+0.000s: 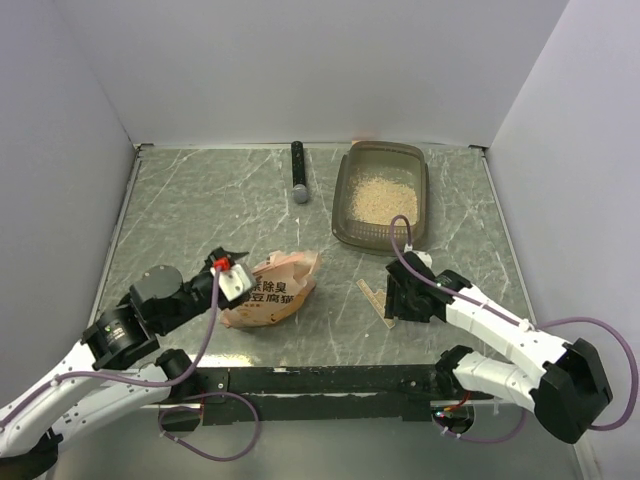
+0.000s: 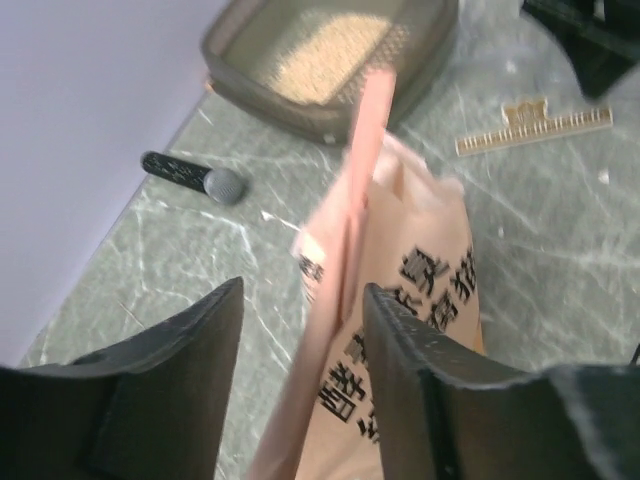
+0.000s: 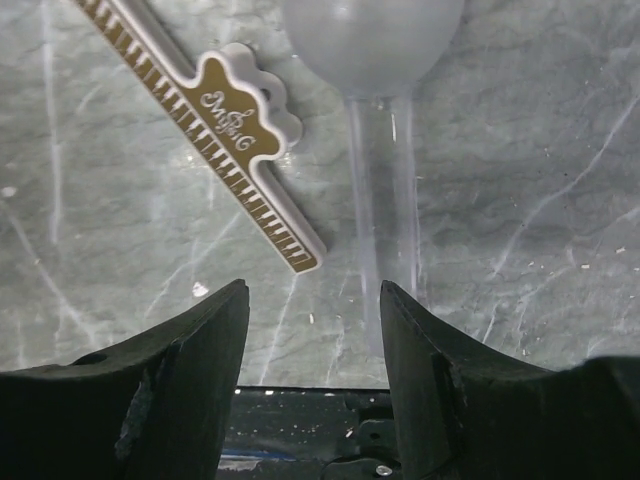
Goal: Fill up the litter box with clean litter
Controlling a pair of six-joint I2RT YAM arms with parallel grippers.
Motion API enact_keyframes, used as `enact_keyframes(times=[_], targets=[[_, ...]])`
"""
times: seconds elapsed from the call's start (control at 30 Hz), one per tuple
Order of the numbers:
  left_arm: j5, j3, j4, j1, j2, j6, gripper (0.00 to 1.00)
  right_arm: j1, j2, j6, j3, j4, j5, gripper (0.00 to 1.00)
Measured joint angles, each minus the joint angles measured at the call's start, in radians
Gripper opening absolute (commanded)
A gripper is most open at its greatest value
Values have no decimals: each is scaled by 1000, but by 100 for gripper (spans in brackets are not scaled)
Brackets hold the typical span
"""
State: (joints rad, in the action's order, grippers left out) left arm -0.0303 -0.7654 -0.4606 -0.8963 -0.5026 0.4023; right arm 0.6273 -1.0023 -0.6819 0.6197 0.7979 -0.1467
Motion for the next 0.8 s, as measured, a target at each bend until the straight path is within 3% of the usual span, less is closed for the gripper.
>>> enact_keyframes(times=[0.13, 0.57, 0.63, 0.73, 0.77, 0.8], targets=[[-12, -80, -1, 0, -28, -29, 63, 0, -41, -14, -2, -4, -13, 62], [-4, -235, -50, 0, -46, -144, 59, -23, -143, -20, -19, -49, -36, 46], [-4, -258, -56, 0, -57, -163, 59, -24, -166, -20, -19, -59, -33, 37], [-6, -270, -61, 0, -64, -185, 58, -26, -185, -19, -19, -72, -24, 12], [-8, -272, -63, 0, -66, -192, 57, -26, -187, -16, -19, -76, -24, 0], [-10, -275, -65, 0, -69, -203, 55, -26, -191, -17, -19, -79, -23, 0]])
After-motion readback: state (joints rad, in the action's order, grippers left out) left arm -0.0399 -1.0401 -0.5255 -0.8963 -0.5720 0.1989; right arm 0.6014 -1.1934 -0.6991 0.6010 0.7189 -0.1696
